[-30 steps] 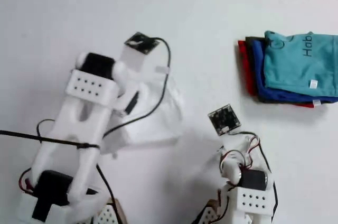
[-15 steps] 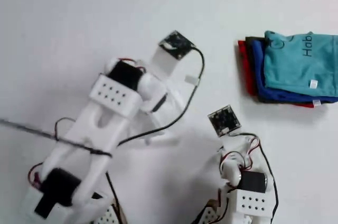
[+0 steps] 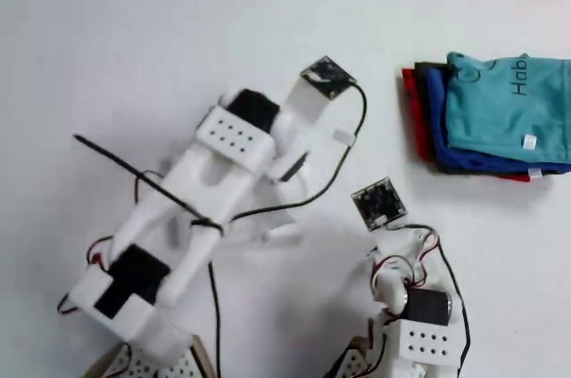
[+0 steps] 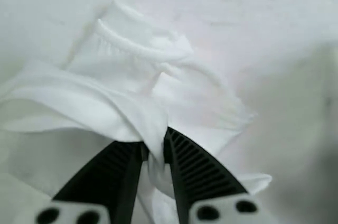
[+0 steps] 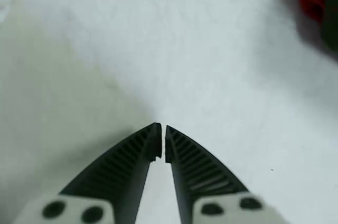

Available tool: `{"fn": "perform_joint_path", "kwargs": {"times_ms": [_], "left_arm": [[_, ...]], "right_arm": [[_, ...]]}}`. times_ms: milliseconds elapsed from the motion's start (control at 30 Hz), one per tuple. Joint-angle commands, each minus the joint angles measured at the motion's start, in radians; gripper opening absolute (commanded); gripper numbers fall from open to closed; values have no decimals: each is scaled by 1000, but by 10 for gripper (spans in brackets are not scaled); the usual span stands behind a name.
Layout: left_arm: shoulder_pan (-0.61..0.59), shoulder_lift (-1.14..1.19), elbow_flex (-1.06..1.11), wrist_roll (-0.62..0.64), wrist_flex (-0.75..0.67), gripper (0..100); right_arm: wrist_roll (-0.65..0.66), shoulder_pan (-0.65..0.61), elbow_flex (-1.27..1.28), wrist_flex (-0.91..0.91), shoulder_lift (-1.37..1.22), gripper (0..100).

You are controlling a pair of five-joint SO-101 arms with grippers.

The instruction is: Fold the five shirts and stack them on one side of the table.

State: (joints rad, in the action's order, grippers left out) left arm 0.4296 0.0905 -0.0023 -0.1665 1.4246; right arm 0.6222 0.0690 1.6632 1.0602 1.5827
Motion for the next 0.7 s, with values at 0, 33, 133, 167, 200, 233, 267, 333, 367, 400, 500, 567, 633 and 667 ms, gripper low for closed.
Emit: {"fn": "perform_joint_path", "kwargs": {"times_ms": [0, 33, 133, 167, 200, 233, 267, 333, 367, 400, 500, 567, 633, 667], "left_arm": [[18, 20, -54, 40, -14, 25], [18, 26, -54, 43, -17, 26], [17, 35, -64, 43, -11, 43], [17, 35, -70, 43, -2, 68], [17, 35, -82, 40, 6, 100], [17, 37, -99, 40, 17, 135], [12, 37, -119, 40, 26, 165], [3, 32, -174, 40, 55, 203], [-11, 31, -211, 41, 74, 202], [-23, 31, -248, 41, 98, 198], [-69, 31, -341, 38, 172, 195], [-112, 32, -358, 37, 209, 186], [-150, 35, -323, 35, 219, 112], [-163, 35, -288, 35, 215, 52]], "right_arm": [[-2, 15, -5, 7, 18, 20], [-2, 15, -5, 7, 18, 20], [-2, 15, -5, 7, 18, 20], [-2, 15, -5, 5, 18, 20], [-2, 15, -5, 5, 18, 20], [-2, 15, -5, 5, 18, 20], [-2, 15, -5, 5, 18, 20], [-2, 15, -5, 5, 18, 20], [-2, 15, -5, 5, 18, 20], [-2, 15, -5, 5, 18, 20], [-2, 15, -5, 5, 18, 20], [-2, 15, -5, 5, 18, 20], [-2, 15, -5, 5, 18, 20], [-2, 15, -5, 5, 18, 20]]}}
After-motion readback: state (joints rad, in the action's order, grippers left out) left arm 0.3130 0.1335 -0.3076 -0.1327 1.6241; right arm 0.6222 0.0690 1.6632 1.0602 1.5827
